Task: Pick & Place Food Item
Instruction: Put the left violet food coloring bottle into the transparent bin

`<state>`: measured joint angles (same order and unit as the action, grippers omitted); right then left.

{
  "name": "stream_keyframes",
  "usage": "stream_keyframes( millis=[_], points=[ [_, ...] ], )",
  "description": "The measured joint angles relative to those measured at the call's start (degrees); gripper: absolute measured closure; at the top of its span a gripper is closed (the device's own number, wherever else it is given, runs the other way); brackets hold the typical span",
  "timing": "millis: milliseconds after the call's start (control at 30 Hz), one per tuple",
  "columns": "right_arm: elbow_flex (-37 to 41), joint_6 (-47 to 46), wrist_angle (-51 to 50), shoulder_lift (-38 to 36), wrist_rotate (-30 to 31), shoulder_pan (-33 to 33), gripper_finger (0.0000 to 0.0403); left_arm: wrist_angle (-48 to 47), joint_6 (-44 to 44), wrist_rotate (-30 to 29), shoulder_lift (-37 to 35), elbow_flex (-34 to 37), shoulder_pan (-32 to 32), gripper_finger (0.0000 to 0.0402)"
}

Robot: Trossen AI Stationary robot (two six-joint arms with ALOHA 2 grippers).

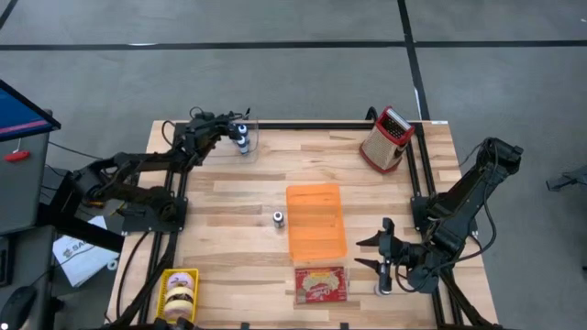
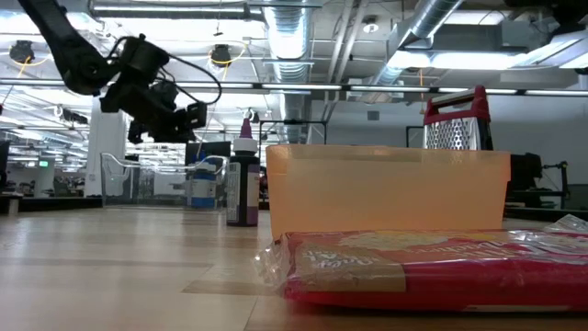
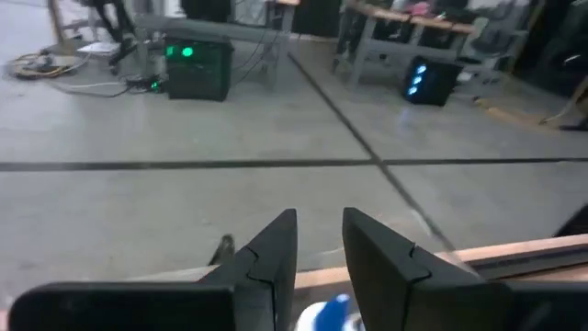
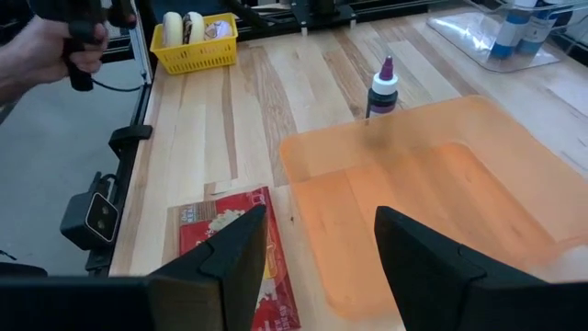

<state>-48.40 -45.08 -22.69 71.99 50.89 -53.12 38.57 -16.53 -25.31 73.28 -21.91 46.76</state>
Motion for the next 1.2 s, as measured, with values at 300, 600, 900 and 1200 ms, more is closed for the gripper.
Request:
stream_keyframes(
  millis=[300,600,900,1200],
  points=[
    [0.0,-0.6,-0.2,0.0,0.2,0.0,0.0207,-8.3,5.0,27.0,-9.7,0.0,-2.1,0.0316],
    [0.0,-0.6,-0.7,0.0,0.2,0.0,0.0207,-18.5,15.4,51.4,-11.8,-0.1,-21.3,0.0312],
    [0.0,-0.9,-0.6,0.0,0.2,0.9,0.0207,-19.7,18.1,31.0,-11.8,-0.9,-44.4,0.0249],
    [0.0,-1.0,-0.8,0.0,0.2,0.9,0.0207,-18.4,12.7,16.6,-9.0,-1.6,-56.4,0.016]
  ],
)
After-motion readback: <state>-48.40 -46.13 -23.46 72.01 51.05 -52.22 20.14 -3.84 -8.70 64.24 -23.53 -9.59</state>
